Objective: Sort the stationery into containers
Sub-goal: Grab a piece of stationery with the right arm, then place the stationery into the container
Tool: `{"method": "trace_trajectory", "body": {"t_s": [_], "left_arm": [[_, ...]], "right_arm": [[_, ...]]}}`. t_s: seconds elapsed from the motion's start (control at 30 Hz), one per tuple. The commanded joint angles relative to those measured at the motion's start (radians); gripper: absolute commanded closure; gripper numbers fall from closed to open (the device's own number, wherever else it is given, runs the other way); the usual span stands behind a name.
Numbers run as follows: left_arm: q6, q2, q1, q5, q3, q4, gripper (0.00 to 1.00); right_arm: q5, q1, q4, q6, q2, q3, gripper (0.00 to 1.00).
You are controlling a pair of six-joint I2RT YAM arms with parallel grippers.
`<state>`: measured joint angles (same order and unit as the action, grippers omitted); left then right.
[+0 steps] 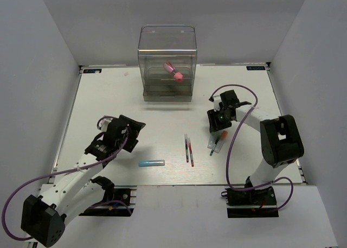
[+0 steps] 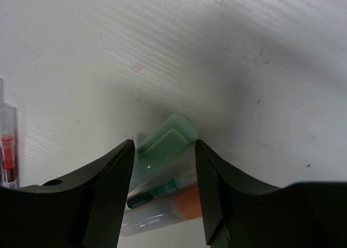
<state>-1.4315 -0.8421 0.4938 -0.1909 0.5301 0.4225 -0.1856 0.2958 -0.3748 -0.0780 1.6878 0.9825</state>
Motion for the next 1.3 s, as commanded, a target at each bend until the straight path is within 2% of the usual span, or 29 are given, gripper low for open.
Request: {"method": "trace_trajectory", "body": {"t_s": [0.0,0.33,0.47,0.7,0.73,0.8,0.83,0.87,0.93,1.03,1.07,1.23,1.27], "left_arm": [[-0.049,0.017,-0.003,-0.033,0.059,0.133,0.01],[-0.116,0.069,0.006,-0.024,0.059,0.238,0.01],[-0.205,0.031,0.006,0.011,0.068,0.337,0.01],[-0.267,-0.028,0.006,0.050,0.108,0.404,0.01],[-0.267,-0.040,0.006,0.050,0.119,0.413,0.01],[-0.276,-0.060,0.006,0.071,0.128,0.426,0.01],[-0.276,-0.084,0.006,0.080,0.128,0.435,0.01],[-0.276,-0.100,0.006,0.090,0.139,0.435,0.01],[-0.285,-0.132,0.006,0.126,0.139,0.450,0.01],[-0.285,-0.187,0.015,0.175,0.139,0.450,0.01],[-0.285,-0.198,0.015,0.197,0.139,0.450,0.01],[-0.285,-0.241,0.015,0.222,0.139,0.450,0.01],[-0.285,-0.241,0.015,0.231,0.139,0.450,0.01]], "right_arm": [[0.014,0.023,-0.050,0.047,0.015,0.038,0.45],[0.037,0.094,-0.076,0.070,0.041,0.024,0.45],[0.043,0.120,-0.072,0.070,0.065,0.019,0.45],[0.121,0.186,-0.010,-0.011,0.084,0.010,0.68],[0.138,0.187,-0.003,-0.038,0.082,0.010,0.75],[0.144,0.195,0.014,-0.061,0.075,0.016,0.82],[0.144,0.194,0.033,-0.101,0.066,0.018,0.90],[0.140,0.194,0.036,-0.118,0.059,0.025,0.94],[0.092,0.192,0.050,-0.196,0.043,0.056,0.99],[0.012,0.192,0.051,-0.316,0.023,0.128,1.00],[-0.073,0.193,0.042,-0.344,0.021,0.171,1.00],[-0.247,0.194,0.036,-0.552,0.038,0.365,1.00],[-0.346,0.197,0.027,-0.583,0.044,0.392,1.00]]}}
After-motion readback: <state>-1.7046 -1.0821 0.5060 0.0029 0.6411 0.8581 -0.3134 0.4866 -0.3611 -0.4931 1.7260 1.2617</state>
